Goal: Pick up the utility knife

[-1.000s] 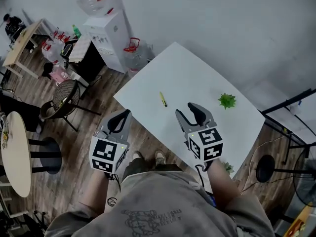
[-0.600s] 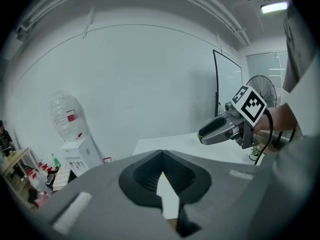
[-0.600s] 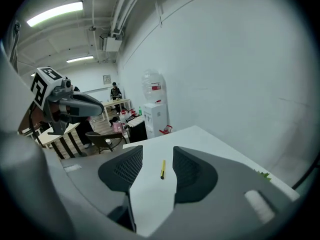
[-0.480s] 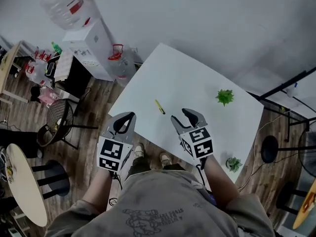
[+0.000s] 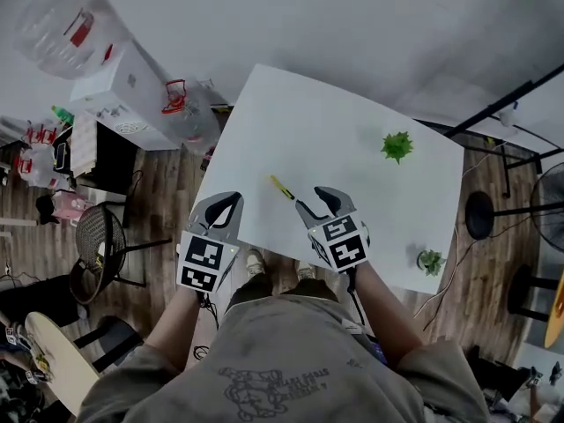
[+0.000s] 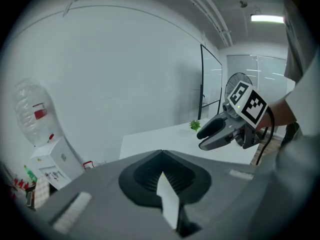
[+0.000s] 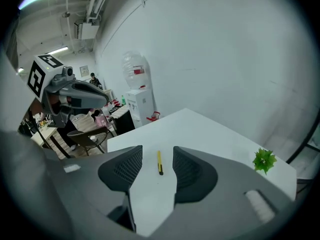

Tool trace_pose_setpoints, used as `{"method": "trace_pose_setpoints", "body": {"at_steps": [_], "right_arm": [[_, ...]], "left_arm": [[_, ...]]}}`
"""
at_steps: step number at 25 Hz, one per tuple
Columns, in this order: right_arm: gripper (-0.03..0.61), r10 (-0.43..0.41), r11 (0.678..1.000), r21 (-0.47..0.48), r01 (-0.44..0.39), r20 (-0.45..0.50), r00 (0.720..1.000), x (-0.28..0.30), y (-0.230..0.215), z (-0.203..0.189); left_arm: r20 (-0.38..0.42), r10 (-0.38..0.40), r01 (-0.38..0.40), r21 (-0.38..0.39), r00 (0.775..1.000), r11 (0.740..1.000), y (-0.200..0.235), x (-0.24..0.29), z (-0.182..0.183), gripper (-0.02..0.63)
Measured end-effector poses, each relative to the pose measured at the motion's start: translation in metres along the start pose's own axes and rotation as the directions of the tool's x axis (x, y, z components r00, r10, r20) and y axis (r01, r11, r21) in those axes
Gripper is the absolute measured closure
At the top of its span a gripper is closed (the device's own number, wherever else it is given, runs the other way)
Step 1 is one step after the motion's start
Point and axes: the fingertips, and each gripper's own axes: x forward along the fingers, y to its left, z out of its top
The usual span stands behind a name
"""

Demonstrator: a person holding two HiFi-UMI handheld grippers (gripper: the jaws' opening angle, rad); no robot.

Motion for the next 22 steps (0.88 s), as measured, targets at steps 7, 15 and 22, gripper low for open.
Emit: {"method": "trace_pose_setpoints", "body": {"at_steps": [7, 15, 22], "right_arm": [[0.364, -0.036, 0.999, 0.025, 0.037, -0.051, 0.998, 0.033, 0.003, -0.004], [0.359, -0.045, 0.999, 0.013, 0.047, -0.134, 0.990, 0.073, 0.007, -0.028], [0.371, -0.032, 0.998, 0.043, 0.042, -0.206, 0.978, 0.106, 0.009, -0.049]], "left_arm": [[-0.031, -0.078, 0.078, -0.003, 0.996, 0.997, 0.015, 0.023, -0.014, 0.613], [-0.090, -0.133, 0.131, -0.030, 0.987, 0.991, 0.011, 0.044, -0.046, 0.613], [-0.155, -0.159, 0.155, -0.037, 0.975, 0.987, 0.014, 0.058, -0.075, 0.613]]}}
